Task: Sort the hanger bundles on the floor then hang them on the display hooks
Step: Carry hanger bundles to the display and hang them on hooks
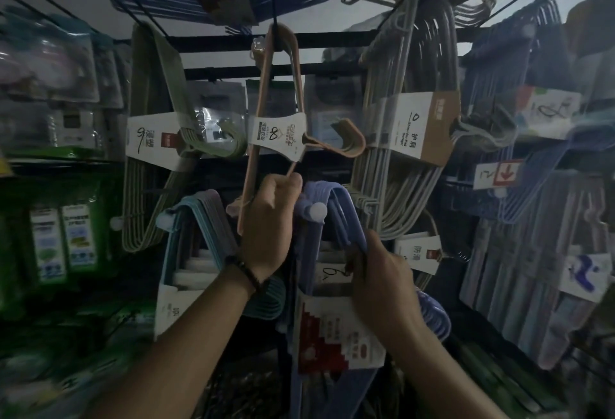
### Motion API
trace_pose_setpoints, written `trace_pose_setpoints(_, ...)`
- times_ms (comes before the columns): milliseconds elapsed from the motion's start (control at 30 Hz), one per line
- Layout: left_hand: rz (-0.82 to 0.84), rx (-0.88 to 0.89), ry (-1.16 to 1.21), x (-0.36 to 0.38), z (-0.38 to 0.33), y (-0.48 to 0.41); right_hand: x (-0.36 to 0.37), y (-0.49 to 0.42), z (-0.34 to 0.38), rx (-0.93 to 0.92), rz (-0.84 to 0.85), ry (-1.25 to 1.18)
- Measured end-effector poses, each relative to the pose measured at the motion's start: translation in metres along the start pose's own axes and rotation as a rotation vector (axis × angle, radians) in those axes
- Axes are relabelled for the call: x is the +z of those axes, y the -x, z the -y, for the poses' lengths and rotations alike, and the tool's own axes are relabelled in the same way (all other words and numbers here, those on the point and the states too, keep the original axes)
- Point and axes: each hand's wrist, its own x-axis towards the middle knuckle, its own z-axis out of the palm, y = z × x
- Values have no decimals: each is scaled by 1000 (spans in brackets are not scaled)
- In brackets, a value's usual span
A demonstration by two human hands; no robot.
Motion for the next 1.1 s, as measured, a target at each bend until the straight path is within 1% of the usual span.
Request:
trace_pose_setpoints(100,97,90,0,-4,8,19,-3,-8,-7,7,-12,36)
trace_pose_setpoints(167,138,174,-138,-2,18,28,0,-13,-8,3,16,93)
trace_pose_setpoints(233,164,211,-221,2,34,32,6,-18,-9,-6,45,156)
trace_pose_setpoints(333,201,138,-252,4,51,31,20,-30,-11,24,108,242)
trace_pose_setpoints(433,275,44,-334,10,63,29,34,-47,-12,86,180,334)
trace_pose_setpoints(533,323,-53,-417,20,83,27,48,-62,-16,101,242,417)
trace_pose_setpoints(633,347,-66,-449,26,100,28,54,-72,-18,139,355,519)
trace_pose_setpoints(700,432,-86,-456,28,102,34,54,-76,-17,130,434,620)
trace_pose_setpoints(733,482,-93,-496,28,100,40,52,-76,-15,108,459,674)
trace_pose_setpoints(767,511,-98,-544,27,101,46,48,-75,-11,92,475,723)
trace_pose_setpoints(800,505,-93,-577,23,99,52,44,-72,-6,95,487,745)
trace_pose_setpoints(833,485,-81,-601,18,100,57,41,-67,-3,113,496,747)
trace_pose_setpoints(900,459,-54,-614,4,97,72,38,-51,1,226,479,663)
trace_pose_setpoints(967,482,-88,-639,-13,95,89,37,-29,-1,306,373,551)
trace_pose_setpoints(1033,538,-117,-716,-29,97,114,39,-7,-10,261,264,449)
trace_pose_setpoints(1100,560,-78,-844,-48,99,148,39,15,-20,197,160,273)
